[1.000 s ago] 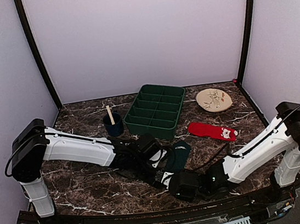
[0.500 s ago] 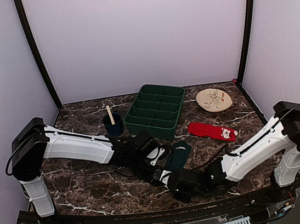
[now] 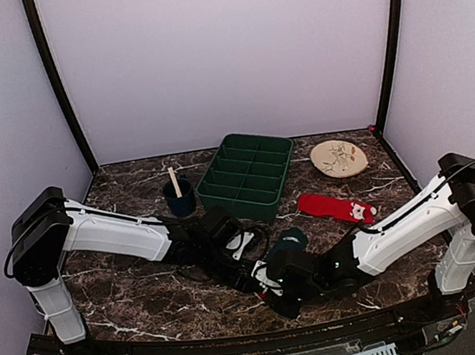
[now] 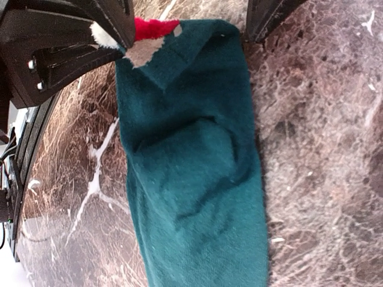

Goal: Roll the socks
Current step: Roll the sock at the center of the board.

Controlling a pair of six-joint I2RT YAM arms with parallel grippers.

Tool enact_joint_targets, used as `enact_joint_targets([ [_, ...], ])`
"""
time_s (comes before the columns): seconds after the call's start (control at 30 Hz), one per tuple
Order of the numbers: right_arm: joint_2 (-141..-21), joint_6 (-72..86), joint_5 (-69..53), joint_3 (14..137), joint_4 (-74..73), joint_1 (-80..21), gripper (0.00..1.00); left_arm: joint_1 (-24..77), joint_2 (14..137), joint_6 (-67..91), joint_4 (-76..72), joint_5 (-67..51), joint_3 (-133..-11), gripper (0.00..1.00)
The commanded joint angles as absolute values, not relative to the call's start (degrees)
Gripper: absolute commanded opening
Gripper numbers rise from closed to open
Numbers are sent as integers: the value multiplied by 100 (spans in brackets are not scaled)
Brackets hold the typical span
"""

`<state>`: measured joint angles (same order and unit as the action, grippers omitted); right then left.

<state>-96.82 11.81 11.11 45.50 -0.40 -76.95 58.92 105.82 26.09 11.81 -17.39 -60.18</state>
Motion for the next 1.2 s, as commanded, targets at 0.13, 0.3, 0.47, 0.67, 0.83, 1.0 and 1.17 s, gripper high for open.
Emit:
enact_joint_targets([
  [0.13,-9778,1915,-171,4404,-885,-6981,7,5748,10716,2872,2070,-1206,-5143,69],
  [0.3,-9729,2166,-929,4318,-723,-6649,6,5747,10407,3131,1762,-1106,-4795,69],
  [0.47,-9669,2335,-1637,4261,-618,-6332,6,5748,10006,3311,1369,-985,-4406,69],
  [0.67,-9684,2555,-2616,4163,-450,-5963,6,5776,9516,3343,1002,-642,-4155,65],
  [0.83,-9702,2663,-3287,4139,-386,-5656,5,6178,9413,2841,937,-14,-4344,62],
  [1.0,-9758,2661,-3766,4239,-514,-5458,4,6672,9390,2549,736,665,-4386,59],
  [1.17,-9971,2577,-4185,4418,-773,-5334,2,6797,8983,2331,6,658,-3991,57],
])
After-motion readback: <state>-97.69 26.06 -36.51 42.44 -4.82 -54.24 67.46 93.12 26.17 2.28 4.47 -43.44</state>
